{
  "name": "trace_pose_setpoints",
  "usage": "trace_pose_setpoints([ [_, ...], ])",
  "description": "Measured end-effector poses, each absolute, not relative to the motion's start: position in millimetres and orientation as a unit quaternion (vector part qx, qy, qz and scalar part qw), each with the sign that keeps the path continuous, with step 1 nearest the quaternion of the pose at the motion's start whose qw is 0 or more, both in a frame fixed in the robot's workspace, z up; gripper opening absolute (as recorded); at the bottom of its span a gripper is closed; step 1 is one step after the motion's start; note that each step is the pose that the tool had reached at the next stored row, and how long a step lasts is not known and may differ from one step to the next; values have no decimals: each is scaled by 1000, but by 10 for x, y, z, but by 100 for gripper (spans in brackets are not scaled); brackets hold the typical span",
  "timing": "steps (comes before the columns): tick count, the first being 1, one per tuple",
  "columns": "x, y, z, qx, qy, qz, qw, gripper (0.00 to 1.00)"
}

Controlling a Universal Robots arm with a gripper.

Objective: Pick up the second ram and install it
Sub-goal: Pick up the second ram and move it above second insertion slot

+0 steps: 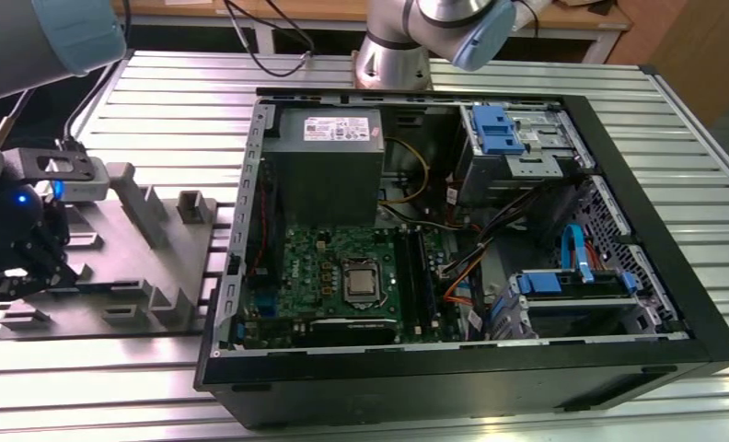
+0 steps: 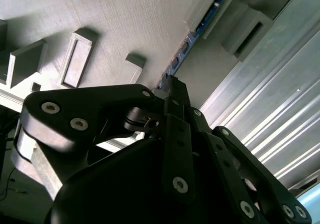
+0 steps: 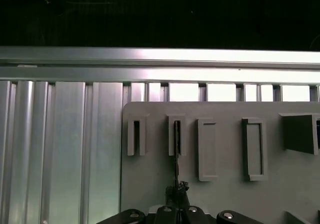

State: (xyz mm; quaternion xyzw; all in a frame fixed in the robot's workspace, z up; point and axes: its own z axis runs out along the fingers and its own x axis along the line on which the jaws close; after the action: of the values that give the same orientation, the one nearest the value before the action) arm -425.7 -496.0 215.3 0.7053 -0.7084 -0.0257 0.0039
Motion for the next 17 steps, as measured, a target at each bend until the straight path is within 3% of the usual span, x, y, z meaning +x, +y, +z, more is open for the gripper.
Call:
trace_pose_setpoints([
  [5,-4257,-4959,2152,705,-708,-26,4,11],
  [9,-4257,-4959,2152,705,-708,-26,4,30],
  [17,-4257,-4960,2102,714,-700,-25,4,30],
])
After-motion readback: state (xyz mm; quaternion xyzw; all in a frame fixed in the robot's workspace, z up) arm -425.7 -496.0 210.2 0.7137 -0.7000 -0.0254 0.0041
